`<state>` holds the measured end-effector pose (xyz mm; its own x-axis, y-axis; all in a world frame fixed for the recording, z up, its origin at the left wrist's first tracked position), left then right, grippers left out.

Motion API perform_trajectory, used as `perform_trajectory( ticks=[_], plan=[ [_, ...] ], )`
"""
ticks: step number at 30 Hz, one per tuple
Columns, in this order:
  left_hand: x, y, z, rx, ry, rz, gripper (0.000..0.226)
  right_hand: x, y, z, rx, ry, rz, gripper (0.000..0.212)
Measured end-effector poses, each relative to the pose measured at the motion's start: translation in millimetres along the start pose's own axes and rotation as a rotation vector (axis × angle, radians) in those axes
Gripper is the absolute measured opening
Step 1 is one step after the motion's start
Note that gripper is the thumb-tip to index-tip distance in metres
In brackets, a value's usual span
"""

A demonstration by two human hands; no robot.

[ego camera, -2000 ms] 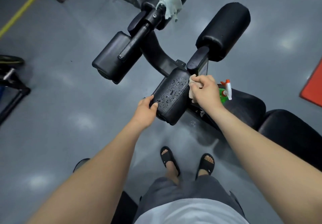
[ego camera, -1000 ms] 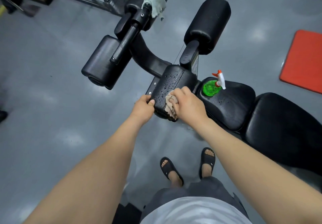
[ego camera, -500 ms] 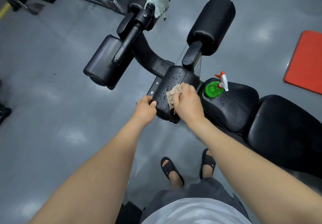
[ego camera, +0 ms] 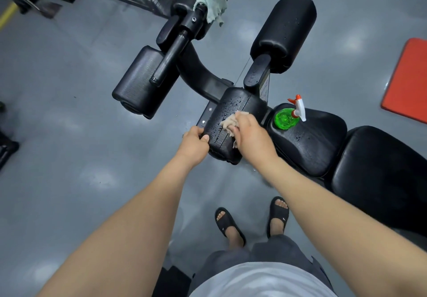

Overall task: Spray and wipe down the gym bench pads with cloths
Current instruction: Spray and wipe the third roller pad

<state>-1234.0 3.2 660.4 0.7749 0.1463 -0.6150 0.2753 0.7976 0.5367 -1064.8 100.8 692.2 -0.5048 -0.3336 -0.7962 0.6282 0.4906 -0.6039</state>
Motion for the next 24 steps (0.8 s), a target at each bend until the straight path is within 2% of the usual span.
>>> perform_trajectory(
  ticks=[9, 13, 19, 21, 24],
  plan=[
    [0, 3, 9, 0.005, 0.014, 0.022, 0.030, -21, 29, -43, 0.146, 0.128, -0.103, 0.043],
    [-1, 4, 12, 0.010, 0.026, 0.032, 0.031, -8, 4, -12, 0.023, 0.125, -0.114, 0.045],
    [-2, 14, 22, 0.029, 0.027, -0.024, 0.033, 5, -14, 18, -0.213, -0.015, 0.034, 0.048],
    [-2, 15, 23, 0.032, 0.034, -0.058, 0.035, 0, -4, 4, -0.216, -0.027, 0.063, 0.049],
    [-1, 17, 28, 0.038, 0.044, -0.073, 0.037, -17, 16, -29, -0.087, 0.023, 0.104, 0.050]
  ],
)
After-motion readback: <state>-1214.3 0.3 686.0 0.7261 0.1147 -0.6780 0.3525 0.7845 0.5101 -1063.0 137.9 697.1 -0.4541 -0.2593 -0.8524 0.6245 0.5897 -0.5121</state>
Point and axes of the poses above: each hand's wrist, its own z-axis away from the middle knuckle, its own x-axis out of the palm, y = z × x, the point moved 6 cm from there along -z, towards the middle knuckle, and after that the axes turned 2 degrees about z, right-handed, at the moved point
